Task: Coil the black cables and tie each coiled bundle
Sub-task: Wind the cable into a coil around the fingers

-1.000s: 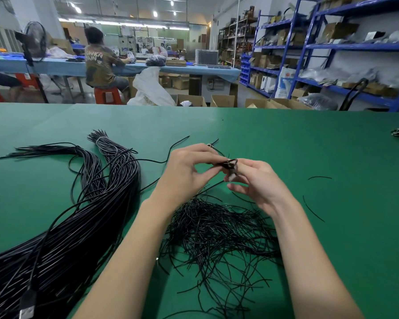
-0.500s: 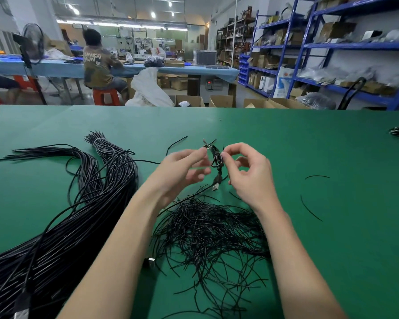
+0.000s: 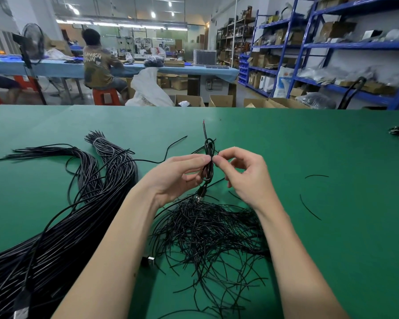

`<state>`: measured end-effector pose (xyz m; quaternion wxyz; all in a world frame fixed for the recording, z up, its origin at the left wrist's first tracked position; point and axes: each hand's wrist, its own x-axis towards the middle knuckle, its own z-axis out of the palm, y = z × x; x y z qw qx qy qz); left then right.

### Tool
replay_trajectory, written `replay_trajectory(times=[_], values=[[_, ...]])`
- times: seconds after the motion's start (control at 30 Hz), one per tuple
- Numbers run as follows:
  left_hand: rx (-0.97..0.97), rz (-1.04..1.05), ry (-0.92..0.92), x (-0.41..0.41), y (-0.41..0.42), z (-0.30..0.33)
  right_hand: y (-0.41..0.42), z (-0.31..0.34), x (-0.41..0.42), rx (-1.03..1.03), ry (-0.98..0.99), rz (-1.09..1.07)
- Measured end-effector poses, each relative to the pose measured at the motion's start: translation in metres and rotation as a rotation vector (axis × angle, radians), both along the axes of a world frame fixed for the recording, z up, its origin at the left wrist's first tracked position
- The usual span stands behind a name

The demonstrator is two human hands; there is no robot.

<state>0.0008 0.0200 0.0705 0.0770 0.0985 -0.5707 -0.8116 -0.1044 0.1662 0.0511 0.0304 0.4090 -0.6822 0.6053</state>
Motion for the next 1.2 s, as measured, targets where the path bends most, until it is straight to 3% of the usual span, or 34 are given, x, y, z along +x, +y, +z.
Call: replay_trajectory(times=[0.13,0.27,0.37,0.43,0.57,0.63,0.73,0.97,1.03,1.1,1.2], values=[[-0.243,0.097,0.162,0.000,0.001,-0.003,-0.006,-0.004,0.003,-0.128,-0.337,0.184],[-0.857,0.225,0.376,0.002,-0.003,-0.007,-0.005,-0.007,-0.002,-0.101,-0.658,0.302],[-1.306,0.347,0.446,0.000,-0.007,-0.007,-0.008,-0.012,-0.002,-0.060,-0.685,0.194],[-1.225,0.372,0.333,-0.004,-0.007,-0.011,-0.010,-0.012,0.001,-0.083,-0.451,0.033],[-0.296,0.113,-0.128,-0.001,-0.008,-0.009,-0.008,-0.004,0.006,-0.099,0.109,-0.117],[-0.122,-0.006,-0.110,0.002,-0.013,-0.010,-0.005,-0.001,0.007,-0.069,0.235,-0.079],[-0.143,-0.016,-0.079,0.002,-0.012,-0.010,-0.003,-0.001,0.008,-0.048,0.267,-0.050],[0.071,0.036,-0.028,-0.003,-0.009,-0.010,0.000,-0.002,0.005,-0.041,0.210,-0.055],[-0.021,0.110,-0.006,-0.004,-0.007,-0.010,-0.003,-0.003,0.004,-0.029,0.074,-0.082],[-0.266,0.177,0.042,-0.004,-0.006,-0.009,-0.003,-0.003,0.001,0.021,-0.129,-0.068],[-0.572,0.242,0.198,-0.001,-0.006,-0.011,-0.006,-0.006,-0.001,0.046,-0.624,0.049]])
